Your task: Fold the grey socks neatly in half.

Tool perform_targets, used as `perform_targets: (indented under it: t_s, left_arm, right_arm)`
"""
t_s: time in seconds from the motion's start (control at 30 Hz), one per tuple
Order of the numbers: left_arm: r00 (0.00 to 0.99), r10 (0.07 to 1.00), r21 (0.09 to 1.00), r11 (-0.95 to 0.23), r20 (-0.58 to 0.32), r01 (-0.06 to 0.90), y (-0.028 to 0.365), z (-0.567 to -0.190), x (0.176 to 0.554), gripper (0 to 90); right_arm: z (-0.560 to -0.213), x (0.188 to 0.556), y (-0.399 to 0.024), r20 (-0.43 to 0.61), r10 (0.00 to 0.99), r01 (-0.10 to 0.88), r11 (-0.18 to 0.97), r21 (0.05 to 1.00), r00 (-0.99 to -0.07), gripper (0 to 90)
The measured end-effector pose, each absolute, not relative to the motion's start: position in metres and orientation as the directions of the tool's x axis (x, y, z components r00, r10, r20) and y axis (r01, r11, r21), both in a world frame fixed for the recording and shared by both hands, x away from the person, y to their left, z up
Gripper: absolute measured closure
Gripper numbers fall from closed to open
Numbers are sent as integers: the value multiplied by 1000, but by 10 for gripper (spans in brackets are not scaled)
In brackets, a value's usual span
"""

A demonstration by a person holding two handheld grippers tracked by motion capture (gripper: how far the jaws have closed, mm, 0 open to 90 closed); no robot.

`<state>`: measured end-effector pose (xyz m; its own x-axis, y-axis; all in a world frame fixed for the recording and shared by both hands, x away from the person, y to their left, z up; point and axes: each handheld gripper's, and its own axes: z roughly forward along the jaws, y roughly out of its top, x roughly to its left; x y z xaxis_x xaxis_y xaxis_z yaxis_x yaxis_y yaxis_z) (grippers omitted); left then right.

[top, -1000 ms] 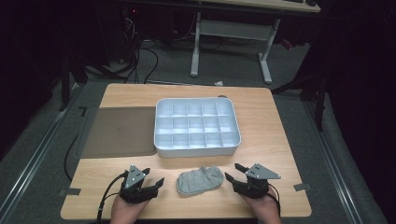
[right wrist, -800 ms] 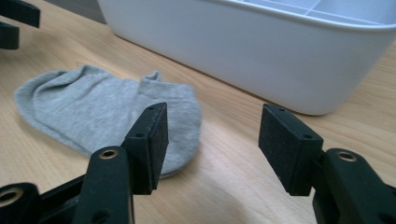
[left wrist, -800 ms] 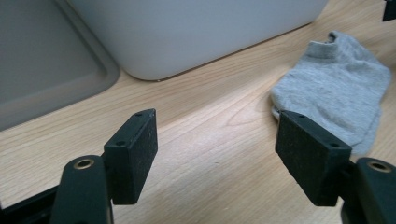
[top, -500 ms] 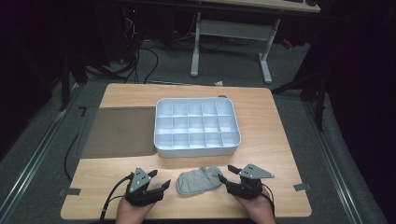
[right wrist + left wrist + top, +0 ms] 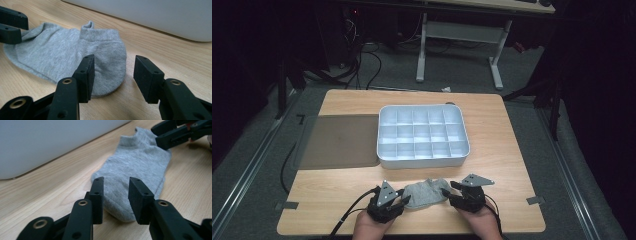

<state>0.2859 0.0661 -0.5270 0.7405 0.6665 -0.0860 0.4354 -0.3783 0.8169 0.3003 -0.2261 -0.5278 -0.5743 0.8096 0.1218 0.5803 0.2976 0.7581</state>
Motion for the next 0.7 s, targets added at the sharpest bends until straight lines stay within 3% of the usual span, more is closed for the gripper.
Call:
perform_targets:
  t_s: [0.2, 0.37, 0.7]
  left_arm:
    - [737, 674, 800, -422, -38, 427, 64, -530, 286, 692]
    - [735, 677, 791, -437, -23, 428, 66, -532, 285, 698]
    - [720, 694, 784, -434, -23, 443, 70, -533, 286, 709]
  right_arm:
    - [-530, 302, -223, 124, 810, 592, 305, 746, -574, 519]
    - [-531, 301, -220, 114, 806, 591, 320, 740, -580, 614]
    - [-531, 300, -217, 108, 802, 589, 333, 736, -588, 708]
